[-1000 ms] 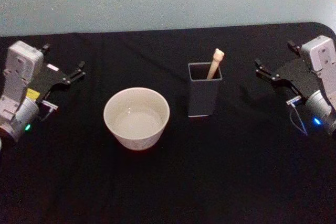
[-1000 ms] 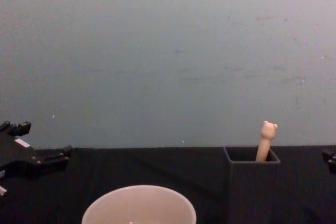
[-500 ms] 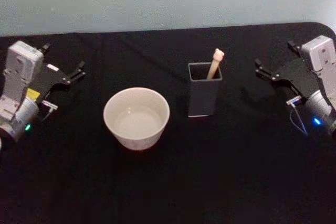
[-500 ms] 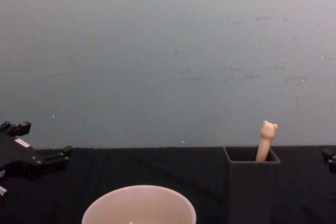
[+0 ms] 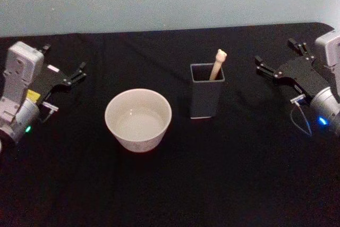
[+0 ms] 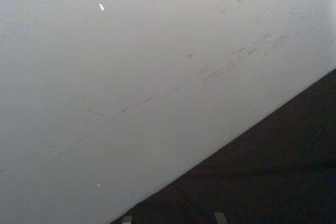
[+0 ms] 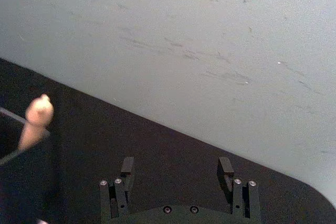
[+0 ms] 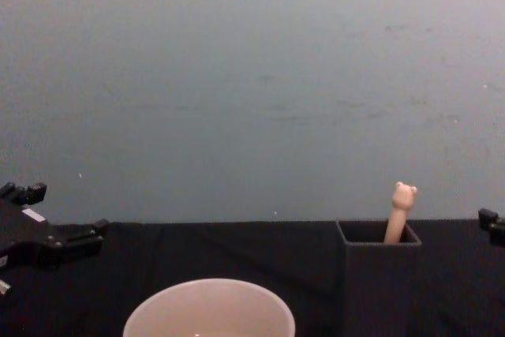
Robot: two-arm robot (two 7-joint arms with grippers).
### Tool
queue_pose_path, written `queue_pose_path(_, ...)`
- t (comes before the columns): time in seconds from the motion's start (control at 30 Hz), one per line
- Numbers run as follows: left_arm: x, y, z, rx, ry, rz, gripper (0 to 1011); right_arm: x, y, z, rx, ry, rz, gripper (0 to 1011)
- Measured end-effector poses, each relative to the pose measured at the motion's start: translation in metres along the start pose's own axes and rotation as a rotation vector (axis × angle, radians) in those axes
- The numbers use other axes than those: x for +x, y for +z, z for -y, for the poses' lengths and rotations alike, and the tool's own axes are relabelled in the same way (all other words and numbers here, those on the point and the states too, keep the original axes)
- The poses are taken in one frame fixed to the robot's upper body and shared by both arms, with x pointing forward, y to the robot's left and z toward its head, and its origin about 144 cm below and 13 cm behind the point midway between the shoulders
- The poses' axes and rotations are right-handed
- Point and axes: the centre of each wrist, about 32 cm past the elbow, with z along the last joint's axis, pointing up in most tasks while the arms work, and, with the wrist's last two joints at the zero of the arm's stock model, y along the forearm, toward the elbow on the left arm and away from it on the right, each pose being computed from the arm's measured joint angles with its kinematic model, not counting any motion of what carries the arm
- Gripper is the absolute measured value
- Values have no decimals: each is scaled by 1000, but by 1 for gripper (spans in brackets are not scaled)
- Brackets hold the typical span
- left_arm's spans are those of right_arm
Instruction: Pick up the stirring spoon with one hand, stir inside the cup, then place it back in its original position.
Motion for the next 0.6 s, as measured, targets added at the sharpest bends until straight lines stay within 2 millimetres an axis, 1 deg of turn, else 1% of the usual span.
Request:
queue_pose_path(0.17,0,0,0,0,0,0,1001,0,8,3,18,50,-85,1004)
queue_pose_path(0.37,0,0,0,0,0,0,1001,-1,18,10,21,165,-237,1004)
queue_pose_path(0.6,0,0,0,0,0,0,1001,-3,20,14,-3,257,-303,1004)
